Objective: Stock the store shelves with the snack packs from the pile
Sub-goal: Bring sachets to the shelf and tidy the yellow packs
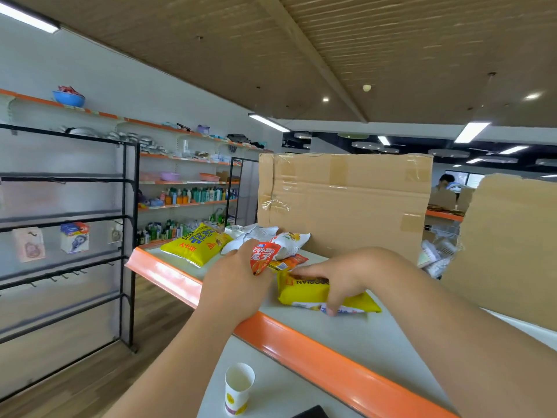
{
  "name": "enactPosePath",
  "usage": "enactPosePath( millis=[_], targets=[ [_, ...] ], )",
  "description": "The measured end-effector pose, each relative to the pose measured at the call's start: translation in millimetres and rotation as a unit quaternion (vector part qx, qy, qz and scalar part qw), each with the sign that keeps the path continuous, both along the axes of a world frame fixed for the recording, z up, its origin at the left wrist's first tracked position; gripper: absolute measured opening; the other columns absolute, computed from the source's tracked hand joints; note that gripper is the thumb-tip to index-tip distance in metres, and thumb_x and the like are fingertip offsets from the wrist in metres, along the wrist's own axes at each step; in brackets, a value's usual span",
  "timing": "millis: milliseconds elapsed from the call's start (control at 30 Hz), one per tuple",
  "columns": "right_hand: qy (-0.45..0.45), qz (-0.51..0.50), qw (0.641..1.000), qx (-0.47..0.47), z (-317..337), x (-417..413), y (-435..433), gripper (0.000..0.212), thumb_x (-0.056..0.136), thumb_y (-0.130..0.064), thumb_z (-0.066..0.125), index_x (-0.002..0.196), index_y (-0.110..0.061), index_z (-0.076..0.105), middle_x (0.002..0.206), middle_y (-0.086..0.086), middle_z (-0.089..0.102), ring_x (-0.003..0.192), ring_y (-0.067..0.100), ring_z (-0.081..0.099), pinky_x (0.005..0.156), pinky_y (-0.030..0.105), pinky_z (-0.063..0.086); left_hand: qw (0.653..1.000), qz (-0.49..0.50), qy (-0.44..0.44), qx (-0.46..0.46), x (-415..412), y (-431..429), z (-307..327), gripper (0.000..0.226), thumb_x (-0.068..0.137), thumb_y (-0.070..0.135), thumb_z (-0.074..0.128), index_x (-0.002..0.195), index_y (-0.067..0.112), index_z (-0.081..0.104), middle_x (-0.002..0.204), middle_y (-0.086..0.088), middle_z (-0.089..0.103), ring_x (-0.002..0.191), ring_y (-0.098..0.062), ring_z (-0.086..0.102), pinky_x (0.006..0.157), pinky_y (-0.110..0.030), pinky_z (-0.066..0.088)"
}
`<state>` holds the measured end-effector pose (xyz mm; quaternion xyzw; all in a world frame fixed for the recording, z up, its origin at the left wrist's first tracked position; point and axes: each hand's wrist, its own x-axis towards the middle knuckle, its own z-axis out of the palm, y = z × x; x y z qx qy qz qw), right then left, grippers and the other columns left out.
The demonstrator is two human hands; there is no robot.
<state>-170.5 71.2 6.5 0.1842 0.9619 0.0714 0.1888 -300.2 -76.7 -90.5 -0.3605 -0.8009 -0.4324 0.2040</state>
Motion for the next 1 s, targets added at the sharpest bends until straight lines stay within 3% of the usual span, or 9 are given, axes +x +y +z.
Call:
enactPosePath(
  millis=[67,200,333,400,467,600,767,900,1000],
  targets=[
    [0.012,-0.02,1.0,-0.003,2.1,13.0,7.1,0.104,0.082,-0.037,0.079,0.154,-0.055,0.006,0.161,-0.011,0.03,0.137,0.019,0.043,0.091,0.027,0.041,1.0,0.005,0.009,-0.005,-1.1,0.8,-0.6,0.039,0.087,0.039,0.058,0.125,0.038,0.052,0.093,0.006,0.065,0.085,-0.021,0.057,0.067,-0.032,0.041],
    [0.07,-0.061,0.994,-0.062,0.0,31.1,18.0,0.102,0.079,-0.039,0.082,0.155,-0.052,0.015,0.155,-0.01,0.04,0.133,0.016,0.047,0.099,0.028,0.042,1.0,0.003,0.017,-0.008,-0.1,1.8,-1.6,0.035,0.086,0.039,0.058,0.121,0.037,0.053,0.085,0.006,0.063,0.085,-0.024,0.059,0.065,-0.033,0.042],
    [0.102,-0.104,0.988,-0.045,-0.4,40.7,20.8,0.1,0.076,-0.064,0.075,0.155,-0.048,0.018,0.155,-0.005,0.042,0.115,0.018,0.058,0.091,0.028,0.044,1.0,0.006,0.017,-0.009,1.1,1.5,-0.9,0.039,0.087,0.038,0.059,0.126,0.038,0.054,0.089,0.006,0.062,0.083,-0.021,0.054,0.066,-0.032,0.039],
    [0.126,-0.152,0.979,-0.054,4.2,43.8,21.2,0.089,0.08,-0.079,0.057,0.155,-0.041,0.025,0.135,0.005,0.063,0.079,0.02,0.069,0.079,0.029,0.051,1.0,0.01,0.014,-0.011,1.7,1.1,-0.7,0.038,0.088,0.038,0.059,0.125,0.038,0.055,0.087,0.006,0.062,0.081,-0.02,0.051,0.066,-0.032,0.039],
    [0.166,-0.169,0.966,-0.101,7.5,45.2,23.0,0.07,0.089,-0.078,0.041,0.144,-0.035,0.044,0.092,0.01,0.074,0.058,0.022,0.067,0.078,0.033,0.055,1.0,0.011,0.011,-0.015,2.1,0.6,-0.7,0.037,0.088,0.038,0.059,0.125,0.038,0.056,0.085,0.006,0.061,0.079,-0.02,0.051,0.065,-0.032,0.04],
    [0.2,-0.121,0.969,-0.085,1.1,46.7,33.8,0.04,0.095,-0.058,0.052,0.13,-0.039,0.056,0.077,0.002,0.07,0.057,0.018,0.063,0.067,0.029,0.053,1.0,0.006,0.004,-0.017,4.3,-1.0,0.0,0.033,0.088,0.037,0.059,0.121,0.035,0.058,0.084,0.006,0.061,0.078,-0.021,0.052,0.065,-0.033,0.041],
    [0.163,-0.12,0.971,-0.125,-1.0,50.8,29.3,0.031,0.093,-0.058,0.057,0.12,-0.043,0.061,0.085,0.001,0.068,0.058,0.017,0.067,0.064,0.031,0.058,1.0,0.007,0.003,-0.018,5.9,-1.8,1.1,0.035,0.088,0.036,0.059,0.122,0.035,0.059,0.085,0.005,0.06,0.078,-0.02,0.05,0.064,-0.033,0.04],
    [0.181,-0.066,0.967,-0.169,-2.1,48.7,23.1,0.019,0.095,-0.049,0.061,0.11,-0.044,0.071,0.106,0.002,0.071,0.086,0.021,0.073,0.07,0.035,0.061,1.0,0.005,-0.002,-0.016,5.2,-1.5,-0.1,0.035,0.087,0.035,0.059,0.122,0.036,0.061,0.084,0.007,0.059,0.079,-0.018,0.05,0.065,-0.031,0.039],
    [0.209,-0.007,0.964,-0.167,-5.2,41.8,19.0,0.023,0.087,-0.058,0.067,0.087,-0.035,0.073,0.09,-0.004,0.07,0.072,0.009,0.056,0.069,0.033,0.049,1.0,0.001,-0.008,-0.014,4.8,-0.8,-0.5,0.038,0.088,0.036,0.06,0.126,0.037,0.061,0.086,0.009,0.058,0.082,-0.019,0.052,0.068,-0.031,0.04]
  ],
)
